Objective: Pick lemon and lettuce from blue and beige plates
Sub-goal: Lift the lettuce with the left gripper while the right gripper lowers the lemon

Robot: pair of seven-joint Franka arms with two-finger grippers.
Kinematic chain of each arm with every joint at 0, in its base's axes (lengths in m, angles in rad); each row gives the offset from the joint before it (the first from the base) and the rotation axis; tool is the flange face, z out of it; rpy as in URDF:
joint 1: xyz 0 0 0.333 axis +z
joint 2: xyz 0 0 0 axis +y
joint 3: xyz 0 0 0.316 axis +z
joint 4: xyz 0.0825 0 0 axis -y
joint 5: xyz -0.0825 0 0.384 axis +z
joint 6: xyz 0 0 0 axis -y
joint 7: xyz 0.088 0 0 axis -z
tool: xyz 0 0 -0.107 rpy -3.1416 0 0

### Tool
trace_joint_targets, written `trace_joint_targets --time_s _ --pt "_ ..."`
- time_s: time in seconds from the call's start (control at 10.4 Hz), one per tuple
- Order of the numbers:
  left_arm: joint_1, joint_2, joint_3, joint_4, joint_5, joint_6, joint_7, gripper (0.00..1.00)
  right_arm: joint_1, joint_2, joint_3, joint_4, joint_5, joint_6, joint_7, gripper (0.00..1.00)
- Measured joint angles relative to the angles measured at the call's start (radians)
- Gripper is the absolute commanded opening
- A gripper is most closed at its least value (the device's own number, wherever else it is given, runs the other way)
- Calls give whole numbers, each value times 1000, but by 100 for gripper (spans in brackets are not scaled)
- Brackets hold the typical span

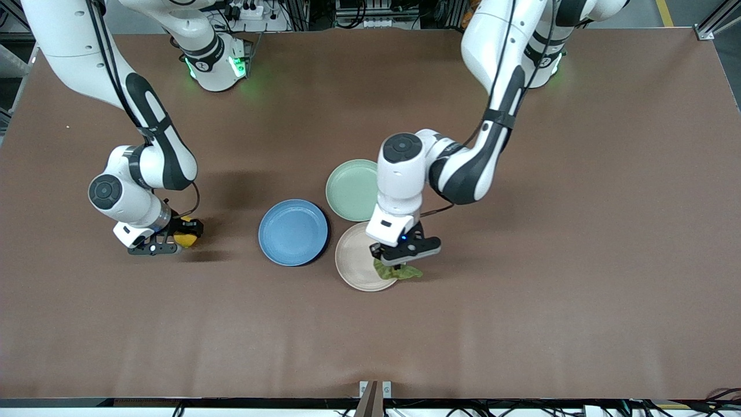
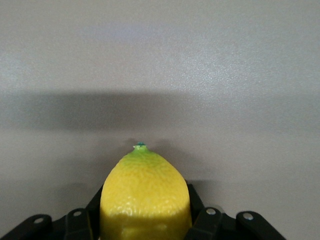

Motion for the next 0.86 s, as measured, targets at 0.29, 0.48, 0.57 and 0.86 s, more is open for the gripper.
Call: trace_joint_targets --time_s 0.29,0.48,0.57,0.86 --pt "156 -75 -54 -1 -99 -136 206 0 2 5 0 3 13 7 0 100" --pt "242 -109 -70 -18 -109 -178 273 0 2 3 -2 30 17 -11 9 100" --pt "276 -117 -74 -31 -127 -186 311 0 3 -6 -6 53 26 -65 21 100" --pt "421 -126 -115 -45 -211 -272 505 0 2 -80 -18 139 76 -285 56 100"
